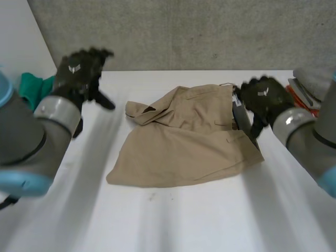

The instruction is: Fold the laundry.

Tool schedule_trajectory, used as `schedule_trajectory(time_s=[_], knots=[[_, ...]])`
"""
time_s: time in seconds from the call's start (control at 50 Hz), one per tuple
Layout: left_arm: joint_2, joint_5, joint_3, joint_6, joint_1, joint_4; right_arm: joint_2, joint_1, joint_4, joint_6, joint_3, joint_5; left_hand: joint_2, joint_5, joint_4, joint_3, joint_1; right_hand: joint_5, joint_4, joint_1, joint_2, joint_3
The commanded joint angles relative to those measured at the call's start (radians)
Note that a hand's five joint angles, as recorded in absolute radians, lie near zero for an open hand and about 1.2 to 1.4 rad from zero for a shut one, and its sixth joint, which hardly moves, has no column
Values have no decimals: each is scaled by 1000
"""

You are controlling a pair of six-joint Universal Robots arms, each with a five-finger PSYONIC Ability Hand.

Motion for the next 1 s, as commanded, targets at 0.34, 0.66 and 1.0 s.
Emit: schedule_trajectory(time_s=[0.34,0.66,1.0], knots=[[-103,73,-321,332,-106,-69,33,-65,-230,-236,344,-180,223,226,224,224,226,198,204,195,198,197],[-289,65,-182,404,-101,34,224,-62,-379,-302,263,-168,755,759,757,757,759,818,825,816,819,817],[78,-16,-148,382,-118,98,-137,-59,-209,-256,175,-79,1144,1148,1145,1145,1147,1127,1134,1124,1128,1126]])
